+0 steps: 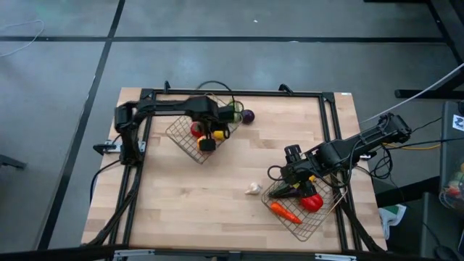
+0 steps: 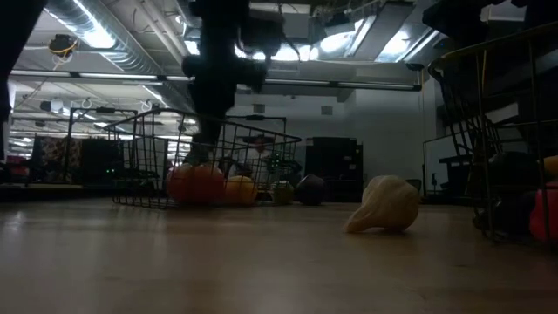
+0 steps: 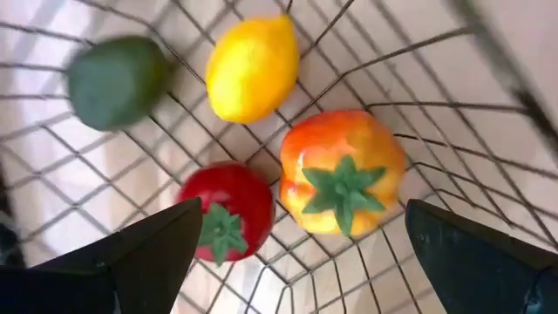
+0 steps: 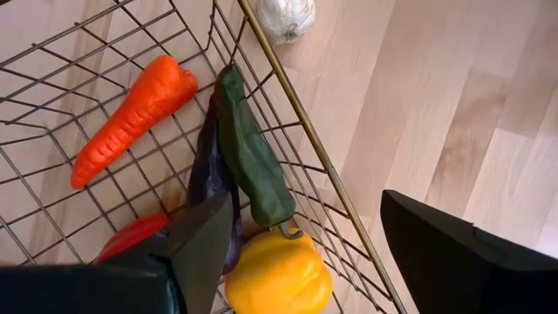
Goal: Sort produce into baskets
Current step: Put the purple avocado into the bottom basket
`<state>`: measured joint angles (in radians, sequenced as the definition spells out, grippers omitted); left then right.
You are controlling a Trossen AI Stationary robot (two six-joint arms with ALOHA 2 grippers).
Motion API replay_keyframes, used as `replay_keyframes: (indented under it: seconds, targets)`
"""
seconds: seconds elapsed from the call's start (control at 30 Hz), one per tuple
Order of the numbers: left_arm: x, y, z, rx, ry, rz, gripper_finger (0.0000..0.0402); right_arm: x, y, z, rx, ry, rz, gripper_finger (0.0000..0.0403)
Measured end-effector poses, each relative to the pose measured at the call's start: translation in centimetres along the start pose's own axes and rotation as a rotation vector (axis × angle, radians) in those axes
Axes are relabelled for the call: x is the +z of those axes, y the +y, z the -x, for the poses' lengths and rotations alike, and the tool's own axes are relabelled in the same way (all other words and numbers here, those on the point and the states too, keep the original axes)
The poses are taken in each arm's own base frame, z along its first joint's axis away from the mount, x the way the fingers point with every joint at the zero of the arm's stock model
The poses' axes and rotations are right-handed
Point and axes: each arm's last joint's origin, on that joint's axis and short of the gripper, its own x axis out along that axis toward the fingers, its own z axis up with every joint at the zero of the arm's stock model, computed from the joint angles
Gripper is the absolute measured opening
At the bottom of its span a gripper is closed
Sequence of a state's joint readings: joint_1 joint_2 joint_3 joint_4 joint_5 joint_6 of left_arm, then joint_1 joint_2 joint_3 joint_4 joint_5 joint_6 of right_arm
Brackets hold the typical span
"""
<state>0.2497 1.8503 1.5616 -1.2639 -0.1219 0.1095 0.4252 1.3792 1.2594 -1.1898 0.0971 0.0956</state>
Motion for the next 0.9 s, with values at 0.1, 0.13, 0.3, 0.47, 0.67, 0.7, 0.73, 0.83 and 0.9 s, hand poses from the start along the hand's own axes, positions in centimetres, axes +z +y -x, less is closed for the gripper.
replay_keyframes:
  seconds: [0.1,0.13,0.3,0.47,0.67,0.7,0.73,0.83,0.9]
  targets:
    - [-1.1,0.2,2.3,0.008,-0.07,-0.017,0.0395,0.1,0.0,0.0,0.001,-0.01,-0.001,0.0291]
    - [-1.6,0.3,3.1,0.012,-0.097,-0.014,0.0395,0.1,0.0,0.0,0.001,-0.014,-0.001,0.0291]
    - [-4.0,0.9,6.8,0.023,-0.222,0.02,0.0396,0.2,-0.2,0.0,-0.057,-0.02,-0.002,0.0291]
    - [-6.3,1.4,10.0,-0.034,-0.44,0.042,0.0384,0.3,-0.8,0.0,-0.094,-0.035,-0.036,0.0291]
    - [-9.1,0.7,10.1,-0.132,-0.713,0.006,0.0361,0.5,-3.2,-0.2,-0.104,-0.038,-0.168,0.0291]
    - [-9.8,0.6,9.9,-0.132,-0.736,0.008,0.0357,0.4,-3.7,-0.2,-0.107,-0.036,-0.186,0.0291]
    - [-10.4,0.4,9.3,-0.133,-0.749,0.017,0.0353,0.4,-4.1,-0.3,-0.11,-0.034,-0.201,0.0291]
    - [-12.5,-0.1,7.9,-0.135,-0.789,0.045,0.0343,0.3,-5.6,-0.3,-0.127,-0.028,-0.225,0.0291]
    - [-13.9,-0.4,7.0,-0.137,-0.83,0.064,0.0338,0.3,-6.6,-0.3,-0.139,-0.036,-0.241,0.0291]
